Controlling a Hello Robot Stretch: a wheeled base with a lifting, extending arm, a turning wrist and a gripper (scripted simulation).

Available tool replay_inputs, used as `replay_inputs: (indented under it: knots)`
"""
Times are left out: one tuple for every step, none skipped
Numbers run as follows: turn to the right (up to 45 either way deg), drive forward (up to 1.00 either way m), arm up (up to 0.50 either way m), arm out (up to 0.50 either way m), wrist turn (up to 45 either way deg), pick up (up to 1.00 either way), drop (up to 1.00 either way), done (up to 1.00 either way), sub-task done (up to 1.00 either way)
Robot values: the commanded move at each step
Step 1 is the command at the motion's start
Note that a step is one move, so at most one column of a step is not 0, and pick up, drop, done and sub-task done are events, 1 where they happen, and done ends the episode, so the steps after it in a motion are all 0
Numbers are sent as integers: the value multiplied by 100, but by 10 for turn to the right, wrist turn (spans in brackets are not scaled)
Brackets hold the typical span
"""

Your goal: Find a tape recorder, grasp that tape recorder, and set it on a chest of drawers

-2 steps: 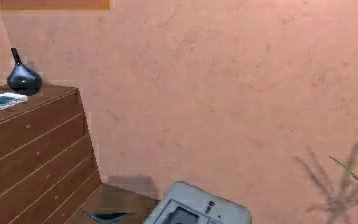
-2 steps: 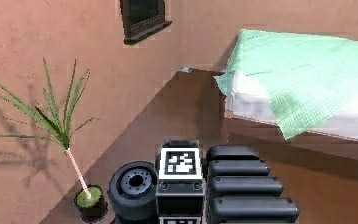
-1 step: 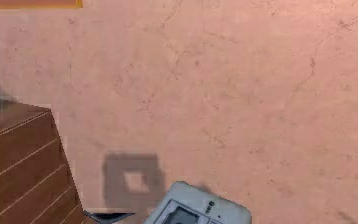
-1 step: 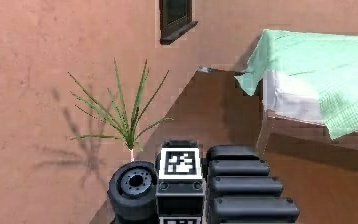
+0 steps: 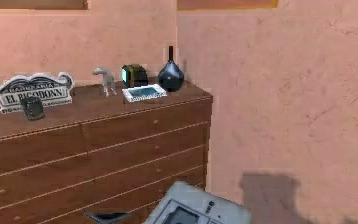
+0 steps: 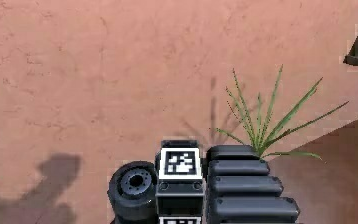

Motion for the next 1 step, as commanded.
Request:
replay_inputs:
  knots:
    - [-300, 0, 0, 0, 0, 0, 0, 0, 0]
